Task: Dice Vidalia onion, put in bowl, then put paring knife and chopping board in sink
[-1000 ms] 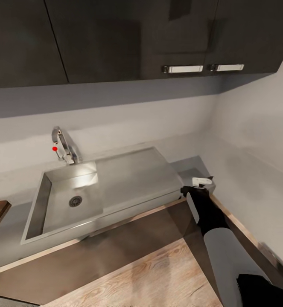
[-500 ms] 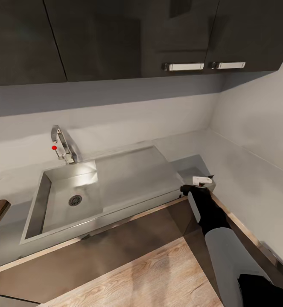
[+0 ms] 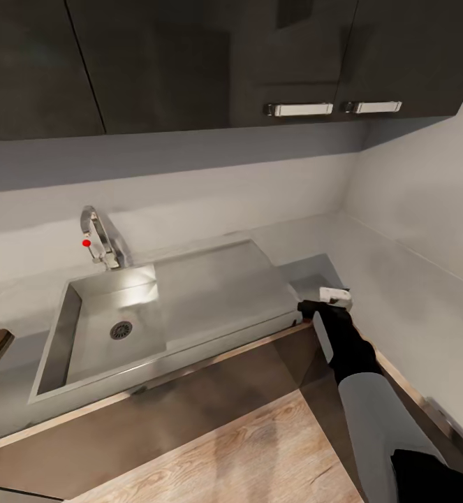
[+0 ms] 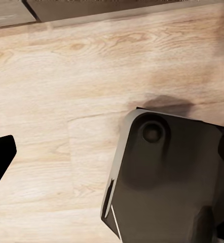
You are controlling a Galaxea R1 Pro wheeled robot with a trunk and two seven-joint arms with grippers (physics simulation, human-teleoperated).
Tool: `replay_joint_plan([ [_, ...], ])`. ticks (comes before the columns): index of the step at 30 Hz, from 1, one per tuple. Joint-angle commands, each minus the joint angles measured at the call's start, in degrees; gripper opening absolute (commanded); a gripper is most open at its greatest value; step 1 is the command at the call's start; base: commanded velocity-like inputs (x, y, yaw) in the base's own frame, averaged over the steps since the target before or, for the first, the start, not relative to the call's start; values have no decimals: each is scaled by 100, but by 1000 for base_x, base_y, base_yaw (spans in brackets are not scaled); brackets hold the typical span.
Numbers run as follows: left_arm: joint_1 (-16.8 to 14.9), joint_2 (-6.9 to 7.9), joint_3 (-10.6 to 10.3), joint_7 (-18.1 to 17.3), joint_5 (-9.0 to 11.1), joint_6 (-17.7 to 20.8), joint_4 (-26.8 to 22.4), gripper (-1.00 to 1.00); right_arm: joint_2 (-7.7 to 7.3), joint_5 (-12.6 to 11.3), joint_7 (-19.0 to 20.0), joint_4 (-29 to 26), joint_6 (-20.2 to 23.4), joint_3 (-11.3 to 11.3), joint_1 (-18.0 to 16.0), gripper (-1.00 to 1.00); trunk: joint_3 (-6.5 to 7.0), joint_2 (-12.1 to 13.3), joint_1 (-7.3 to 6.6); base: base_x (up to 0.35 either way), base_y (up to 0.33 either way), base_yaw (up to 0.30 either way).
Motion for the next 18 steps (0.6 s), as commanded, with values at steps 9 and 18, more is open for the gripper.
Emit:
replay_joint_plan([
  [9, 3, 2, -17, 8, 21, -11, -11, 100, 11, 31, 12, -31, 34, -23, -4, 100, -9, -10, 4, 52, -37, 0],
  [18, 3, 2, -16, 8, 22, -11, -11, 100, 11, 23, 157, -31, 37, -17, -4, 100, -17, -10, 4, 1, -1, 0],
])
